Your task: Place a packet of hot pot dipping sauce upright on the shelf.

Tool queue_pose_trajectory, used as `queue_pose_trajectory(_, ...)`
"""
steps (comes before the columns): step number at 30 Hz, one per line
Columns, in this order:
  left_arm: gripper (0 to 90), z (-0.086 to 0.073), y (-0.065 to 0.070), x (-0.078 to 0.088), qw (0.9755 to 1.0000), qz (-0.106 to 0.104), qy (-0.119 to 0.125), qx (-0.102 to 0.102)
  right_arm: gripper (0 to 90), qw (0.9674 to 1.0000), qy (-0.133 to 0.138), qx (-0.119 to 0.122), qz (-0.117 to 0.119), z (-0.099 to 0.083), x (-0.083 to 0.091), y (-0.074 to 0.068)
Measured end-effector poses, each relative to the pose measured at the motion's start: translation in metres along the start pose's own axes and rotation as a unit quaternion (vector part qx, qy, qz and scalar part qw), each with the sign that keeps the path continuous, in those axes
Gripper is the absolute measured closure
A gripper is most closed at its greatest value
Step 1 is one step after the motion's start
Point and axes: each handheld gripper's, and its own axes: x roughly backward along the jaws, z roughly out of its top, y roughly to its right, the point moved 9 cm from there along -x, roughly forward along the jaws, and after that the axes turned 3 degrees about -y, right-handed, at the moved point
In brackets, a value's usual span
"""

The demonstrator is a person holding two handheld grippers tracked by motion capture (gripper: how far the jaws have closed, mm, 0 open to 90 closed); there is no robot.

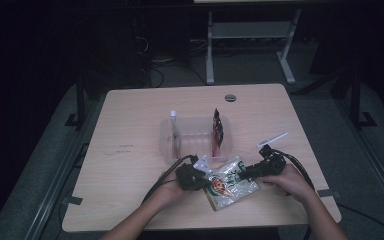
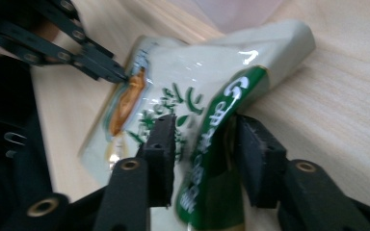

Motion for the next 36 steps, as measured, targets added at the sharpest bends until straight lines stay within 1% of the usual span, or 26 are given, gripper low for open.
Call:
queue_pose_trajectory(1, 90.0, 0.000, 0.000, 0.000, 1.0000, 0.000, 0.000, 0.000, 56.3, 0.9999, 0.003, -0.008, 0.010, -0.001, 0.002, -0.001)
queue_pose_trajectory(3, 90.0, 0.000, 0.000, 0.000, 1.0000, -0.001, 0.000, -0.001, 56.1, 0.9995, 0.008, -0.009, 0.029, -0.002, 0.002, -0.005)
queue_pose_trajectory(4, 90.0, 0.000, 0.000, 0.000, 1.0000, -0.002, 0.001, 0.000, 56.2, 0.9996, 0.005, -0.005, 0.029, -0.002, 0.001, -0.007)
queue_pose_trajectory(5, 90.0, 0.000, 0.000, 0.000, 1.0000, -0.002, 0.001, 0.000, 57.6, 0.9996, -0.005, -0.001, 0.026, -0.003, -0.003, -0.008)
queue_pose_trajectory(7, 90.0, 0.000, 0.000, 0.000, 1.0000, -0.002, 0.001, -0.001, 59.6, 0.9997, -0.011, 0.002, 0.023, -0.003, -0.009, -0.009)
queue_pose_trajectory(8, 90.0, 0.000, 0.000, 0.000, 1.0000, -0.001, 0.001, -0.004, 60.7, 0.9997, -0.009, 0.005, 0.022, -0.002, -0.009, -0.009)
queue_pose_trajectory(9, 90.0, 0.000, 0.000, 0.000, 1.0000, -0.001, 0.002, -0.001, 64.3, 0.9998, -0.005, 0.005, 0.018, -0.001, -0.008, -0.008)
queue_pose_trajectory(11, 90.0, -0.001, 0.000, 0.001, 1.0000, -0.002, -0.002, -0.002, 75.5, 0.9999, 0.007, 0.006, 0.010, 0.001, -0.005, -0.006)
queue_pose_trajectory(13, 90.0, -0.001, 0.000, 0.000, 1.0000, -0.005, 0.005, -0.001, 81.4, 0.9999, 0.011, 0.006, 0.002, 0.001, -0.004, -0.005)
queue_pose_trajectory(15, 90.0, -0.001, -0.001, 0.000, 1.0000, -0.006, 0.007, -0.001, 84.4, 0.9999, 0.009, 0.004, -0.002, 0.000, -0.005, -0.005)
queue_pose_trajectory(16, 90.0, -0.001, -0.001, 0.000, 1.0000, -0.006, 0.007, -0.001, 84.4, 0.9999, 0.009, 0.004, -0.002, 0.000, -0.005, -0.005)
queue_pose_trajectory(17, 90.0, -0.001, 0.000, 0.000, 1.0000, -0.004, 0.008, -0.003, 86.3, 0.9997, 0.016, 0.018, -0.005, 0.001, -0.003, -0.007)
queue_pose_trajectory(18, 90.0, -0.001, 0.000, 0.000, 0.9999, -0.003, 0.009, -0.004, 87.0, 0.9996, 0.021, 0.018, -0.002, 0.001, -0.002, -0.009)
queue_pose_trajectory(19, 90.0, -0.001, 0.000, 0.000, 0.9999, -0.002, 0.008, -0.006, 87.3, 0.9993, 0.028, 0.024, 0.000, 0.002, 0.000, -0.011)
queue_pose_trajectory(20, 90.0, -0.001, 0.000, 0.000, 0.9999, -0.001, 0.007, -0.007, 87.4, 0.9990, 0.036, 0.027, 0.007, 0.003, 0.002, -0.014)
queue_pose_trajectory(22, 90.0, -0.001, 0.000, 0.000, 0.9999, -0.001, 0.007, -0.007, 87.3, 0.9978, 0.049, 0.030, 0.033, 0.005, 0.007, -0.023)
queue_pose_trajectory(23, 90.0, -0.001, 0.000, 0.000, 0.9999, -0.001, 0.007, -0.008, 87.3, 0.9967, 0.056, 0.033, 0.049, 0.006, 0.009, -0.029)
queue_pose_trajectory(24, 90.0, -0.001, 0.000, 0.000, 0.9999, 0.000, 0.007, -0.009, 87.3, 0.9958, 0.060, 0.043, 0.054, 0.007, 0.010, -0.033)
queue_pose_trajectory(25, 90.0, -0.001, 0.000, 0.001, 0.9999, 0.000, 0.007, -0.010, 87.3, 0.9952, 0.060, 0.046, 0.061, 0.008, 0.011, -0.038)
queue_pose_trajectory(27, 90.0, -0.001, 0.000, 0.001, 0.9999, 0.000, 0.007, -0.010, 87.8, 0.9923, 0.069, 0.058, 0.085, 0.010, 0.012, -0.047)
queue_pose_trajectory(29, 90.0, -0.001, 0.001, 0.001, 0.9999, 0.000, 0.008, -0.012, 88.0, 0.9895, 0.072, 0.064, 0.108, 0.013, 0.010, -0.057)
queue_pose_trajectory(31, 90.0, -0.001, 0.001, 0.001, 0.9999, 0.001, 0.008, -0.015, 88.3, 0.9881, 0.072, 0.071, 0.116, 0.015, 0.009, -0.064)
queue_pose_trajectory(32, 90.0, -0.002, 0.001, 0.001, 0.9999, 0.002, 0.009, -0.013, 88.5, 0.9873, 0.074, 0.070, 0.122, 0.016, 0.008, -0.067)
queue_pose_trajectory(34, 90.0, -0.002, 0.001, 0.001, 0.9999, 0.004, 0.009, -0.013, 88.6, 0.9860, 0.075, 0.074, 0.129, 0.018, 0.007, -0.070)
queue_pose_trajectory(35, 90.0, -0.002, 0.001, 0.001, 0.9999, 0.004, 0.009, -0.014, 88.7, 0.9861, 0.076, 0.071, 0.130, 0.018, 0.006, -0.071)
queue_pose_trajectory(36, 90.0, -0.001, 0.001, 0.001, 0.9998, 0.006, 0.009, -0.016, 88.7, 0.9852, 0.077, 0.075, 0.134, 0.018, 0.005, -0.073)
